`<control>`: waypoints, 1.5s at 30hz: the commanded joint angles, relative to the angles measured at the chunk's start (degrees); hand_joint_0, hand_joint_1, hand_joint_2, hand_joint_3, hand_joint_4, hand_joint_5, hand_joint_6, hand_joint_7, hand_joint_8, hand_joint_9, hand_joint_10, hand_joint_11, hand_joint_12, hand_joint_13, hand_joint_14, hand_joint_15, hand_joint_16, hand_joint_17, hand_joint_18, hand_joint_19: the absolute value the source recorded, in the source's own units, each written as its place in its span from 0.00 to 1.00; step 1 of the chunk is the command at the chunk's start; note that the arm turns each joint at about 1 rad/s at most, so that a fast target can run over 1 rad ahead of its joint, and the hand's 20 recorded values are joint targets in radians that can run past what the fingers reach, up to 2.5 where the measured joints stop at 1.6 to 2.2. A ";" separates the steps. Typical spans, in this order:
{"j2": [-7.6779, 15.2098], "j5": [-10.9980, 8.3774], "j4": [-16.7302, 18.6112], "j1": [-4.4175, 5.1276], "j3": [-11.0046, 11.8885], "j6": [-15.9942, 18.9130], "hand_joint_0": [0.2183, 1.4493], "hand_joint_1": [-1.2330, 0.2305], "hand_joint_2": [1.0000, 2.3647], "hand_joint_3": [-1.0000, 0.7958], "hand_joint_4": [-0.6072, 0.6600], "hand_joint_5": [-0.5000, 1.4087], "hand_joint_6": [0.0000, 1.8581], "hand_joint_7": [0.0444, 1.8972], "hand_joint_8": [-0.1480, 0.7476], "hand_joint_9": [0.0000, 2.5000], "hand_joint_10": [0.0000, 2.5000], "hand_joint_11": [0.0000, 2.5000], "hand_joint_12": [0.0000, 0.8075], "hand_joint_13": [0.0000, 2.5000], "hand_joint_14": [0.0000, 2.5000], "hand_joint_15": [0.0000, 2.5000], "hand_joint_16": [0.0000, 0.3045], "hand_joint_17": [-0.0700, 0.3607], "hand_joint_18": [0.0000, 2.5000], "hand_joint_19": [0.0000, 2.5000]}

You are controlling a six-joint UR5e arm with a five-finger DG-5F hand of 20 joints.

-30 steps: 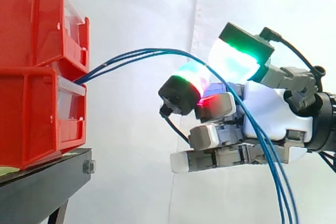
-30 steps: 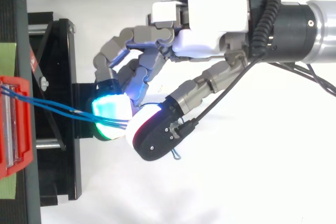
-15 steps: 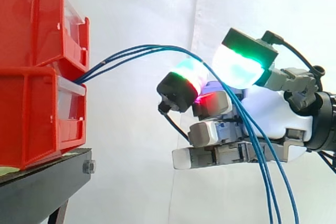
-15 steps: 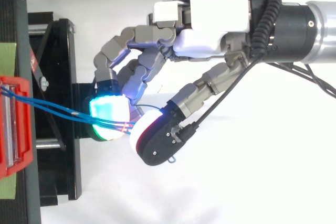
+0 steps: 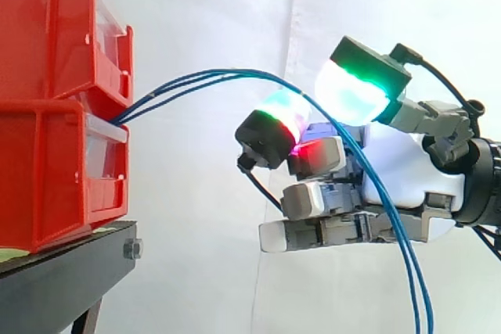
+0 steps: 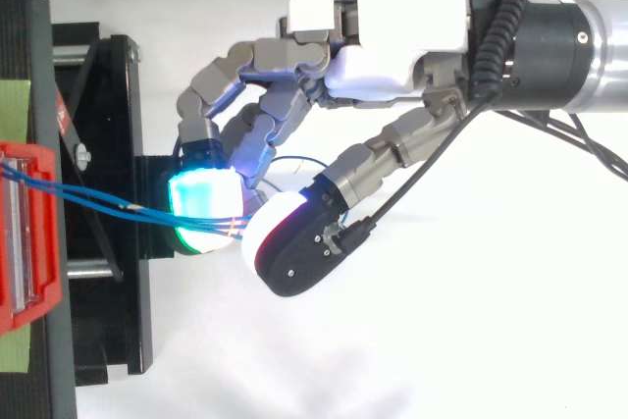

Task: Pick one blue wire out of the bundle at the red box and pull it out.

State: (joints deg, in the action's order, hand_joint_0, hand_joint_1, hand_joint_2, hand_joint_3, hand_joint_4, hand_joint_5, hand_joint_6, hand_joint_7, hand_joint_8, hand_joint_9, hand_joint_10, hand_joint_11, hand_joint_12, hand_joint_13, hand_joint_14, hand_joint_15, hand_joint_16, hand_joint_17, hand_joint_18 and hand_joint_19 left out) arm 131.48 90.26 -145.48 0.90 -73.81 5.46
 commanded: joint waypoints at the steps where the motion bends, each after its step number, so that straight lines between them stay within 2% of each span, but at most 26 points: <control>1: 0.00 0.00 -0.06 -0.02 -0.02 -0.01 0.25 0.30 0.01 0.36 0.62 0.16 0.47 0.54 0.48 0.37 0.01 0.44 0.48 0.34 0.01 0.35 0.20 0.49 0.17 0.21; 7: 0.00 0.00 0.02 -0.02 -0.02 0.08 0.26 0.33 0.01 0.37 0.62 0.17 0.47 0.56 0.48 0.40 0.01 0.45 0.48 0.35 0.01 0.35 0.20 0.48 0.18 0.21; 10: 0.00 0.00 0.02 -0.02 -0.02 -0.01 0.29 0.33 0.01 0.40 0.61 0.17 0.48 0.58 0.48 0.40 0.01 0.45 0.47 0.35 0.01 0.35 0.19 0.47 0.19 0.21; 14: 0.00 0.00 0.02 -0.02 -0.02 -0.01 0.35 0.28 0.01 0.41 0.53 0.16 0.49 0.57 0.46 0.39 0.01 0.45 0.46 0.36 0.01 0.34 0.19 0.47 0.20 0.19; 17: 0.00 0.00 0.02 -0.02 -0.02 -0.01 0.38 0.24 0.01 0.43 0.58 0.15 0.49 0.57 0.46 0.37 0.01 0.45 0.46 0.35 0.01 0.34 0.19 0.47 0.20 0.18; 26: 0.00 0.00 0.02 -0.02 0.07 -0.01 0.43 0.24 0.01 0.42 0.69 0.15 0.47 0.56 0.46 0.37 0.01 0.45 0.45 0.35 0.01 0.34 0.19 0.47 0.20 0.18; 35: 0.00 0.00 -0.06 -0.02 -0.02 -0.01 0.44 0.23 0.01 0.44 0.71 0.17 0.44 0.67 0.47 0.38 0.01 0.43 0.45 0.35 0.01 0.34 0.19 0.47 0.20 0.19; 45: 0.00 0.00 -0.06 -0.02 -0.02 -0.01 0.44 0.22 0.01 0.46 0.71 0.17 0.43 0.67 0.47 0.38 0.01 0.43 0.46 0.35 0.01 0.34 0.20 0.48 0.19 0.19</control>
State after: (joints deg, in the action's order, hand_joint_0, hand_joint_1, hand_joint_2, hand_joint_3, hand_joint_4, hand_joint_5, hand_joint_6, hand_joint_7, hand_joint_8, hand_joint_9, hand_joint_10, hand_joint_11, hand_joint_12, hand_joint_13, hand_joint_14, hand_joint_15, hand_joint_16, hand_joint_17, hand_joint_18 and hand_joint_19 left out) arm 131.48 90.26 -145.47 0.88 -73.83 5.45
